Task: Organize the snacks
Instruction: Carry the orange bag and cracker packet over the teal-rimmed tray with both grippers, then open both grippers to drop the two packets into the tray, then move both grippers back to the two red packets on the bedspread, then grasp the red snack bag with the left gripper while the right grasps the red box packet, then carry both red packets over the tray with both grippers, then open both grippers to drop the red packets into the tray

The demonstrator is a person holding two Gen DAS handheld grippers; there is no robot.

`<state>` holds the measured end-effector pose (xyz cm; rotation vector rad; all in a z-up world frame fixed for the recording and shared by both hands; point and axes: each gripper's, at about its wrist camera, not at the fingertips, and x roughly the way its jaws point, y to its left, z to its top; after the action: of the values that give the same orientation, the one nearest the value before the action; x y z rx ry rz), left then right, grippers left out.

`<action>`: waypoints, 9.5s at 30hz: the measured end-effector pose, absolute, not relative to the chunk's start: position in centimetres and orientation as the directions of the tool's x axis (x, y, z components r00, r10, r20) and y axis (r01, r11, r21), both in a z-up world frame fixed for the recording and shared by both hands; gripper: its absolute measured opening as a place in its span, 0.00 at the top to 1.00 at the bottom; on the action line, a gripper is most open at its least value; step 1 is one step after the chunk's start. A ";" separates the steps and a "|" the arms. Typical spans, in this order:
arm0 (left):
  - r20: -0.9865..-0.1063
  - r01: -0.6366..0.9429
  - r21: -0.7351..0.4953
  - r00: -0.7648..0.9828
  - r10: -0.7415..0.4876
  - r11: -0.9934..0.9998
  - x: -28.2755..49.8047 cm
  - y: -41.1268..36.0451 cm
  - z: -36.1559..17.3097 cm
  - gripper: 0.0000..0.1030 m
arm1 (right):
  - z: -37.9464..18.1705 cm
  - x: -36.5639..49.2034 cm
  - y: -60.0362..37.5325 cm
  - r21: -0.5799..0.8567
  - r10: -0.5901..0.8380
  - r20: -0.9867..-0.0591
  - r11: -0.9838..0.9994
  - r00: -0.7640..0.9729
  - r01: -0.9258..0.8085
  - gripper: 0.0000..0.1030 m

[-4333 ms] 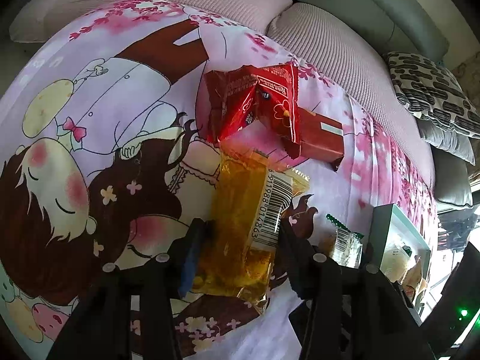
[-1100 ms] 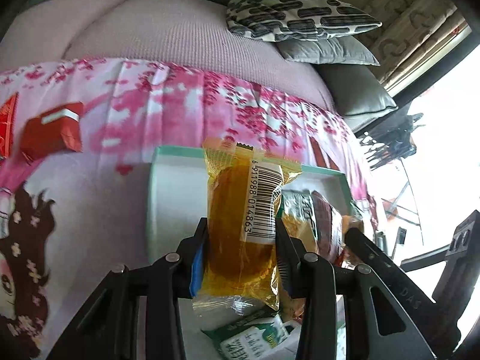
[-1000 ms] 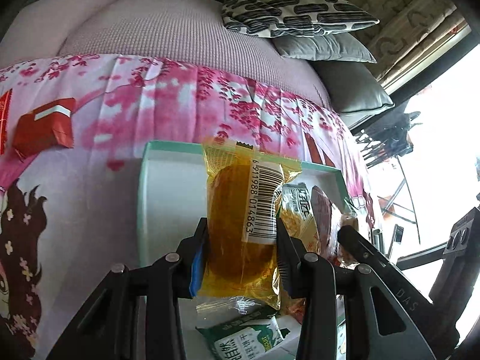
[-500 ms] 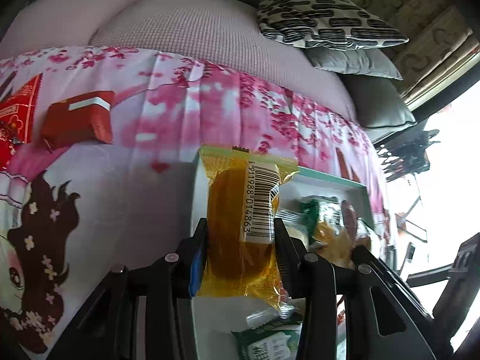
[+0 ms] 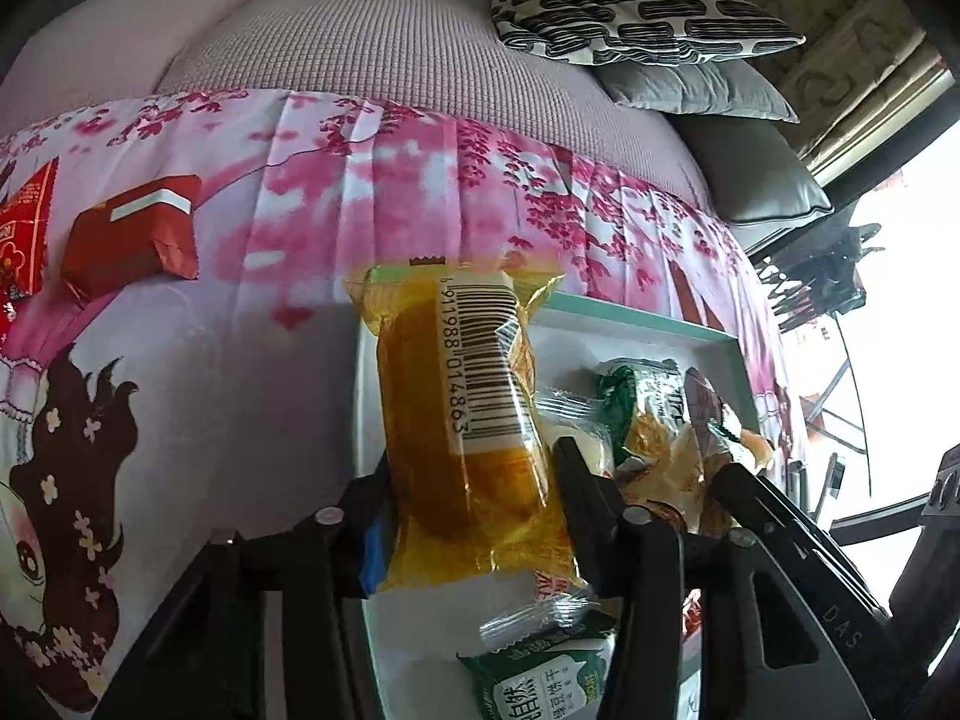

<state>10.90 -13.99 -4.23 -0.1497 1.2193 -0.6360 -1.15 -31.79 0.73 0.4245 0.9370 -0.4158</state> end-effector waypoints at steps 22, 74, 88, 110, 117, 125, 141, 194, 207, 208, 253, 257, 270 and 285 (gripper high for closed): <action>-0.826 0.437 -0.399 0.210 -0.523 0.806 10.4 -15.5 -4.2 0.40 | 1.0 -1.5 -32.2 0.157 -0.173 -0.833 0.836 0.525 0.525 0.39; -0.873 0.139 0.070 0.488 -0.007 0.988 11.0 -5.9 -0.5 0.09 | 3.1 -0.2 -26.3 0.130 -0.136 -0.763 0.925 0.632 0.356 0.00; -0.880 -0.002 0.070 0.471 0.062 0.998 12.0 0.5 -0.6 0.09 | 1.9 1.7 -20.8 0.090 -0.080 -0.785 0.966 0.614 0.241 0.00; -0.812 -0.089 -0.180 0.576 -0.097 0.980 17.7 7.9 0.0 0.08 | 1.5 8.2 -14.3 0.138 0.046 -0.773 0.986 0.632 0.096 0.00; -0.829 -0.073 -0.375 0.473 -0.299 0.924 20.6 8.4 -2.9 0.09 | -0.3 13.0 -11.9 0.086 0.045 -0.794 0.995 0.606 0.040 0.00; -0.838 -0.037 -0.410 0.410 -0.360 0.911 22.8 6.5 -4.9 0.09 | -4.1 17.6 -9.5 0.041 0.040 -0.838 0.999 0.544 -0.011 0.00; -0.826 -0.020 -0.412 0.430 -0.364 0.911 23.5 6.6 -5.7 0.38 | -6.5 21.0 -7.7 -0.004 0.021 -0.847 0.999 0.531 -0.045 0.24; -0.791 0.147 -0.360 0.476 -0.385 0.921 4.0 -3.1 2.8 0.42 | 2.6 -5.6 -21.3 0.118 -0.145 -0.778 0.922 0.611 0.370 0.35; -0.809 0.334 -0.336 0.377 -0.451 0.881 1.3 -10.0 2.0 0.42 | 2.1 -8.7 -28.2 0.127 -0.234 -0.795 0.838 0.560 0.531 0.35; -0.812 0.344 -0.327 0.373 -0.448 0.880 1.2 -10.5 1.8 0.42 | 2.1 -8.8 -28.4 0.126 -0.235 -0.796 0.837 0.557 0.533 0.35; -0.881 0.391 -0.236 0.301 -0.366 0.889 3.7 -14.8 -2.9 0.41 | -1.6 -6.9 -28.8 0.095 -0.178 -0.866 0.859 0.467 0.503 0.34; -0.882 0.389 -0.240 0.296 -0.367 0.890 4.0 -14.9 -3.1 0.41 | -1.7 -6.5 -28.6 0.081 -0.183 -0.868 0.864 0.461 0.496 0.34; -0.884 0.370 -0.259 0.282 -0.374 0.892 4.0 -14.3 -2.4 0.36 | -1.9 -6.5 -28.3 0.067 -0.184 -0.868 0.877 0.461 0.475 0.27; -0.849 0.350 -0.181 0.415 -0.326 0.919 3.4 -11.9 1.0 0.28 | -0.3 -7.3 -28.1 0.088 -0.203 -0.830 0.872 0.519 0.481 0.25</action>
<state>3.39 -11.88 0.98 0.0259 1.0610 -0.4246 -7.27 -28.12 -0.32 0.3264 0.9406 -0.4189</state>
